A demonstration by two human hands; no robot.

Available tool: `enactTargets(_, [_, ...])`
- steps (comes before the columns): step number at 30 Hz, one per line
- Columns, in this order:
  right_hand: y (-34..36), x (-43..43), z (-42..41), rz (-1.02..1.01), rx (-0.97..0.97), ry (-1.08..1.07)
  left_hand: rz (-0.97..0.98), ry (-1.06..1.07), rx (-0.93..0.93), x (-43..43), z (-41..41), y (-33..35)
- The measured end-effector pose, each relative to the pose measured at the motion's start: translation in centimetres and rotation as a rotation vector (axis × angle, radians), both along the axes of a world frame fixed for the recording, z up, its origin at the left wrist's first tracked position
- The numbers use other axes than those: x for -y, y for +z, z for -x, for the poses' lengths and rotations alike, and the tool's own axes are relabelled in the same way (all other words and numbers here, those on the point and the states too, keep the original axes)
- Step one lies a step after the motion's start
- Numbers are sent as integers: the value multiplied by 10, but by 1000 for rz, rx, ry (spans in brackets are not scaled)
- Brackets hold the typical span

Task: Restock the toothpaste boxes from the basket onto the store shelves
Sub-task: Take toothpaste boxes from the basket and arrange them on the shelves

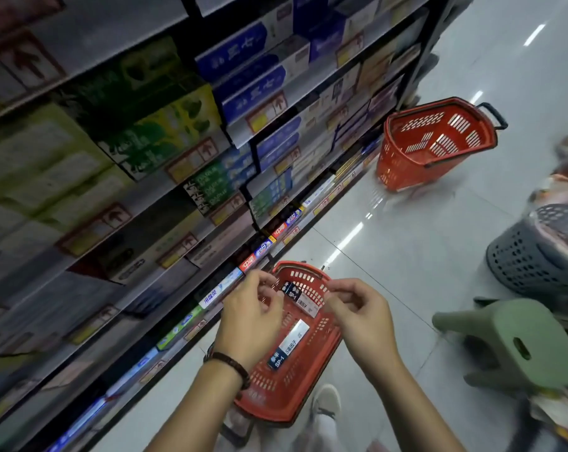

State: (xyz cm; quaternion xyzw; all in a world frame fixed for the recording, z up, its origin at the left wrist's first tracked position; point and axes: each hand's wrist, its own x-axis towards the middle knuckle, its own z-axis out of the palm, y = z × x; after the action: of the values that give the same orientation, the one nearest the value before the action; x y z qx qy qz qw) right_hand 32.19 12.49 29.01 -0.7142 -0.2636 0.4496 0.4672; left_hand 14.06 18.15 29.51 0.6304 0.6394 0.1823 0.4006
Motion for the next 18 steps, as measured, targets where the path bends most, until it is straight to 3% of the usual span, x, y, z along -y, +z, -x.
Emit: enactTargets(18, [-222, 22, -11, 173, 0, -68, 202, -81, -102, 8, -25, -266])
